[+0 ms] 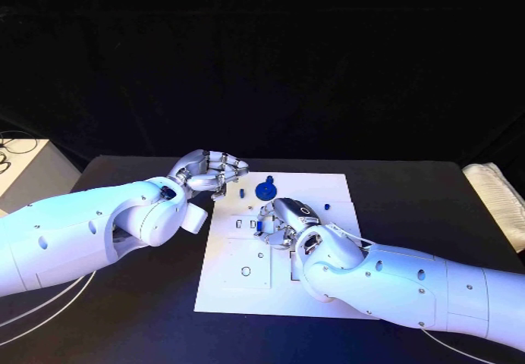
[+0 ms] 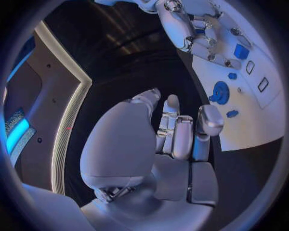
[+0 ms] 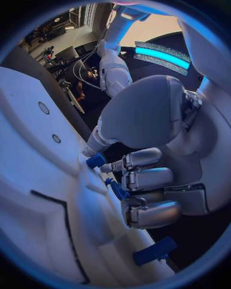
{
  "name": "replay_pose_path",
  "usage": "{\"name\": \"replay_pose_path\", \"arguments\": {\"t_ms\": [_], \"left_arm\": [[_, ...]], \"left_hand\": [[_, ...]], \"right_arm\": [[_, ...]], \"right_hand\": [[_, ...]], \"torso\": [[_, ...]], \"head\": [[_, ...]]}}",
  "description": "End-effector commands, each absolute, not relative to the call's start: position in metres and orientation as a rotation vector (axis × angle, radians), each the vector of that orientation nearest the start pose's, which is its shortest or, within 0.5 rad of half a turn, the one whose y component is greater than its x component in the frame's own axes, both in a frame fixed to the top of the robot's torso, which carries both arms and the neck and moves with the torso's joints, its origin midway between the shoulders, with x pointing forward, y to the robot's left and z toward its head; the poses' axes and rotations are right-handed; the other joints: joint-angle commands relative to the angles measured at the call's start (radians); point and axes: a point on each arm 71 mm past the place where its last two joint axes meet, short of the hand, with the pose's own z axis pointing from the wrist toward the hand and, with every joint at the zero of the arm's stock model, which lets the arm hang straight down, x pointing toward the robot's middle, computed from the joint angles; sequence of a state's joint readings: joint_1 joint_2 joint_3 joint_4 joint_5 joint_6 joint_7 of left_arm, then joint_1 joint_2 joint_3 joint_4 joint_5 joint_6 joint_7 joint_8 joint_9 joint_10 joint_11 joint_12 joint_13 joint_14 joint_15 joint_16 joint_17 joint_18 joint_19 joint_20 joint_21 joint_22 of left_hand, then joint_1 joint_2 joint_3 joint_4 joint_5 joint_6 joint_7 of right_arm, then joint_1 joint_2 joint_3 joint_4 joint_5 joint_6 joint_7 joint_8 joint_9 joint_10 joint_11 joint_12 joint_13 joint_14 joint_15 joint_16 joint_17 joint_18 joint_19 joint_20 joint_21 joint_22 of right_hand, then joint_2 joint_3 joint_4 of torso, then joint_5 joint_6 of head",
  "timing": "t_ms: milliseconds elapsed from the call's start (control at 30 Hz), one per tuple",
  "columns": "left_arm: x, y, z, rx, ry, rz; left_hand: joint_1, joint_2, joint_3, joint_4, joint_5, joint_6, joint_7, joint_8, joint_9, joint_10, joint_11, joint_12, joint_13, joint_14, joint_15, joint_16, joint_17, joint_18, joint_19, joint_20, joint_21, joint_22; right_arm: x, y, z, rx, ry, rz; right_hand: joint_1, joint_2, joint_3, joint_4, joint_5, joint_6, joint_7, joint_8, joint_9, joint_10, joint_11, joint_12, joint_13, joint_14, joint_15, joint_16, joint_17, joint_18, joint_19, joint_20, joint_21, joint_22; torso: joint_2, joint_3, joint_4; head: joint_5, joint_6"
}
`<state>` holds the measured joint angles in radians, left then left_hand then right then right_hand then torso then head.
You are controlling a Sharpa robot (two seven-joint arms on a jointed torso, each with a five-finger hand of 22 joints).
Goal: Assemble the parts on the task board
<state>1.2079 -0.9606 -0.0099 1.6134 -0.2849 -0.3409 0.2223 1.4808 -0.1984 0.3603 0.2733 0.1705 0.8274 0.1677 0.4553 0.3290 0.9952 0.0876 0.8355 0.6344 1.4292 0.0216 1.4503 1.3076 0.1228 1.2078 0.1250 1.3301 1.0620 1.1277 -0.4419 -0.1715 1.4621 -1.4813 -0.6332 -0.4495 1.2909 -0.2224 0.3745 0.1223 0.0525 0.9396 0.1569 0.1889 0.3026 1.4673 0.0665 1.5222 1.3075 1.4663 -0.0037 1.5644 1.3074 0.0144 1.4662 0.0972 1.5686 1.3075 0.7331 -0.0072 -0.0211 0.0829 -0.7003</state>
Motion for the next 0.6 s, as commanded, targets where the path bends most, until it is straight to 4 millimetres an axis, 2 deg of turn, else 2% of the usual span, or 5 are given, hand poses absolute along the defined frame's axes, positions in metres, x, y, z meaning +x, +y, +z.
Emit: {"name": "replay_pose_path", "arguments": {"t_ms": [33, 167, 433, 567, 600], "left_arm": [[0.475, 0.236, -0.161, -0.889, 1.566, -1.363], [0.476, 0.237, -0.162, -0.888, 1.569, -1.358], [0.48, 0.241, -0.169, -0.854, 1.645, -1.229], [0.482, 0.242, -0.179, -0.786, 1.806, -1.099], [0.482, 0.241, -0.183, -0.747, 1.874, -1.044]], "left_hand": [[0.004, 0.001, -0.001, 0.007, -0.001, -0.006, 0.001, 0.005, 0.0, -0.005, -0.001, 0.004, 0.001, 0.005, 0.002, 0.007, 0.05, -0.015, 0.007, 0.001, 0.004, 0.001], [0.004, 0.0, -0.001, 0.007, -0.001, -0.009, 0.002, 0.004, 0.0, -0.006, -0.001, 0.006, 0.002, 0.006, 0.003, 0.008, 0.052, -0.015, 0.008, 0.001, 0.005, 0.002], [-0.065, 0.013, -0.022, 0.016, 0.001, -0.014, 0.001, 0.026, -0.002, 0.005, 0.001, 0.089, 0.034, 0.079, 0.004, 0.071, 0.16, -0.037, 0.087, 0.004, 0.067, 0.112], [-0.162, 0.029, -0.062, 0.018, 0.002, 0.007, -0.016, 0.076, 0.028, 0.097, -0.015, 0.223, 0.167, 0.116, -0.007, 0.099, 0.218, -0.048, 0.132, -0.006, 0.099, 0.172], [-0.202, 0.047, -0.073, 0.02, 0.003, 0.018, -0.026, 0.103, 0.049, 0.123, -0.022, 0.26, 0.209, 0.12, -0.014, 0.102, 0.223, -0.049, 0.134, -0.012, 0.101, 0.174]], "right_arm": [[0.44, -0.035, -0.241, 0.002, 1.616, 0.746], [0.437, -0.036, -0.238, 0.007, 1.598, 0.765], [0.43, -0.05, -0.211, 0.009, 1.502, 0.905], [0.435, -0.066, -0.189, 0.006, 1.524, 1.01], [0.437, -0.074, -0.182, 0.027, 1.545, 1.039]], "right_hand": [[0.004, -0.018, -0.051, 0.006, 0.004, -0.025, 0.005, -0.016, -0.009, 0.046, 0.013, -0.013, 0.208, 0.104, 0.009, 0.006, 0.263, -0.014, 0.105, 0.011, 0.002, 0.263], [0.066, 0.015, -0.259, 0.089, 0.005, -0.027, 0.01, -0.02, -0.025, 0.042, 0.017, -0.017, 0.204, 0.104, 0.016, 0.006, 0.263, -0.014, 0.105, 0.017, 0.002, 0.263], [0.139, 0.033, -0.294, 0.138, 0.006, -0.024, 0.009, -0.019, -0.033, 0.046, 0.017, -0.013, 0.208, 0.104, 0.014, 0.006, 0.263, -0.014, 0.105, 0.018, 0.002, 0.263], [0.184, 0.059, -0.258, 0.133, 0.006, -0.008, 0.006, -0.009, -0.032, 0.045, 0.014, -0.013, 0.208, 0.104, 0.012, 0.006, 0.261, -0.014, 0.105, 0.016, 0.002, 0.263], [0.186, 0.062, -0.255, 0.133, 0.006, -0.006, 0.005, -0.007, -0.032, 0.043, 0.014, -0.016, 0.206, 0.103, 0.012, 0.004, 0.258, -0.014, 0.105, 0.015, 0.002, 0.263]], "torso": [[0.001, 0.0003, 0.0009], [0.0, 0.0008, 0.0011], [-0.006, 0.0001, -0.0034], [-0.014, 0.0002, -0.0054], [-0.016, 0.0003, -0.0048]], "head": [[-0.001, 0.001], [0.0, -0.001], [0.0, 0.008], [0.001, 0.006], [0.001, 0.005]]}}
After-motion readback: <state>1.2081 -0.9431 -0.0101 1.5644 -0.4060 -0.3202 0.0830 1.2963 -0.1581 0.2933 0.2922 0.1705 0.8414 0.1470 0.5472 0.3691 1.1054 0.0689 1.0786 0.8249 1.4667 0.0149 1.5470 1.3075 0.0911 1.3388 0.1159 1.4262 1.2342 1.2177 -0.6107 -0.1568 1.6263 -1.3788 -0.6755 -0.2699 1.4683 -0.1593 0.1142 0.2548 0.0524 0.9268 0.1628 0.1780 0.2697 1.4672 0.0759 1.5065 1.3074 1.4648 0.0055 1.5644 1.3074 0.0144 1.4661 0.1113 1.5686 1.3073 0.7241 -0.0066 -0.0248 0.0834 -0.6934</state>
